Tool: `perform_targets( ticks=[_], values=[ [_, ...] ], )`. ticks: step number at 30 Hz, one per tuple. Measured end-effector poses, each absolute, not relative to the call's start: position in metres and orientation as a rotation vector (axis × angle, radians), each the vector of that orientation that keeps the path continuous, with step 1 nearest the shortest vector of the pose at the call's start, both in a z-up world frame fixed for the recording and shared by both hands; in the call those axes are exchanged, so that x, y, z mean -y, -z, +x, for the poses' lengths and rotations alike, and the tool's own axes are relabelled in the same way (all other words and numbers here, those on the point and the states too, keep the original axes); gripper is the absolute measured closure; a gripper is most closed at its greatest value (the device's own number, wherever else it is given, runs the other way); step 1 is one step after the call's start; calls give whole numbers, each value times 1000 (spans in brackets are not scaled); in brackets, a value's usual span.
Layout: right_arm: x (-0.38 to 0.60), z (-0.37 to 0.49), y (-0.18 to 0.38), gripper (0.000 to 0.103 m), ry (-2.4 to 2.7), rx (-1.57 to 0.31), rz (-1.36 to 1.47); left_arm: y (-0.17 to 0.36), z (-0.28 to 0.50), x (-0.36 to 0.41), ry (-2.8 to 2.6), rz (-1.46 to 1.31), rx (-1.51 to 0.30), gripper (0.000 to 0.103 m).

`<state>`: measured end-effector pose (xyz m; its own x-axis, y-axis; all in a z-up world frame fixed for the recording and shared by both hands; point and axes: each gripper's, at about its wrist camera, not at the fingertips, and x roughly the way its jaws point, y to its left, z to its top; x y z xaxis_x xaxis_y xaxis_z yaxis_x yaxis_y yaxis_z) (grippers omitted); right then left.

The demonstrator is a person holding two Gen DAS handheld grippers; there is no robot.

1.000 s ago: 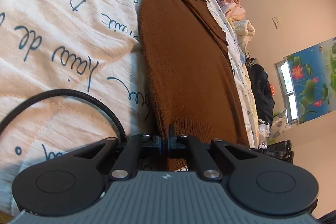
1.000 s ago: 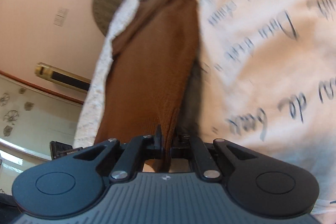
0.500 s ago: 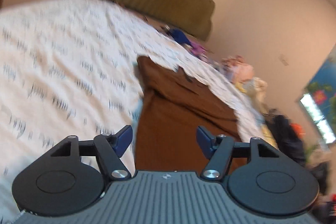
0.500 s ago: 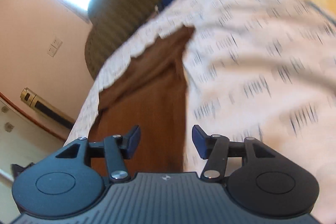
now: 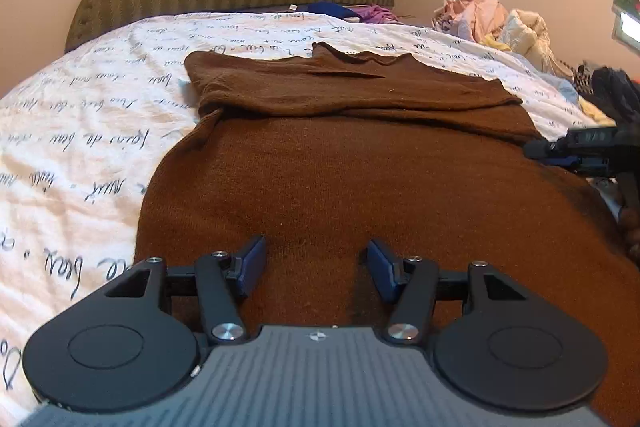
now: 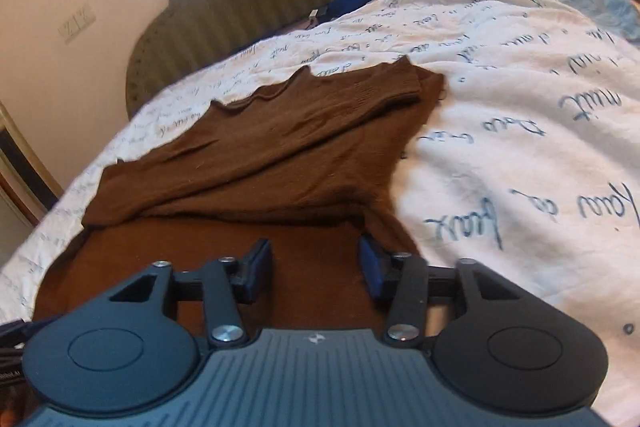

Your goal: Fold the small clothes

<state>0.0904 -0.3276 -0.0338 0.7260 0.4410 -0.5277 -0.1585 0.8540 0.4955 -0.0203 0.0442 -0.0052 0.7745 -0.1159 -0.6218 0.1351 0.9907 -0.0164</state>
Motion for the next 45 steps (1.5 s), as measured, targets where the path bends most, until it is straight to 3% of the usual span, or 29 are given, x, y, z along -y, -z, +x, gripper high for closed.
perform_targets(
  ticks=[4, 6, 10, 14, 16, 18, 24, 27, 30, 34, 41, 45],
  values=[
    [332, 79, 20, 73, -260, -714, 447, -9, -37, -54, 125, -6, -661, 43],
    [325, 47, 1, 69, -239, -690, 404, -17, -62, -69, 138, -58, -629, 37],
    [289, -8, -17, 42, -404, -631, 241, -24, -83, -60, 197, -61, -603, 32],
    [238, -15, -2, 42, -350, -714, 35, -12, -71, -32, 192, 54, -695, 32],
    [226, -21, 14, 38, -301, -723, -45, 1, -77, -27, 191, 136, -668, 24],
    [231, -35, 22, 36, -307, -656, -40, 0, -78, -29, 178, 129, -672, 23],
    [241, -68, 6, 35, -295, -701, 85, -6, -104, -34, 169, 137, -687, 19],
    [230, -90, 23, 26, -326, -657, -59, 1, -106, -45, 175, 126, -676, 14],
    [247, -87, 17, 25, -327, -689, 41, -15, -112, -60, 146, 53, -667, 21],
    [294, -110, -7, 25, -371, -709, 294, -28, -136, -108, 175, -234, -692, 17],
    [367, -129, 22, 25, -498, -936, 734, -12, -148, -161, 381, -650, -798, 20],
    [371, -134, 31, 25, -585, -1010, 790, -1, -144, -175, 528, -797, -878, 21]
  ],
)
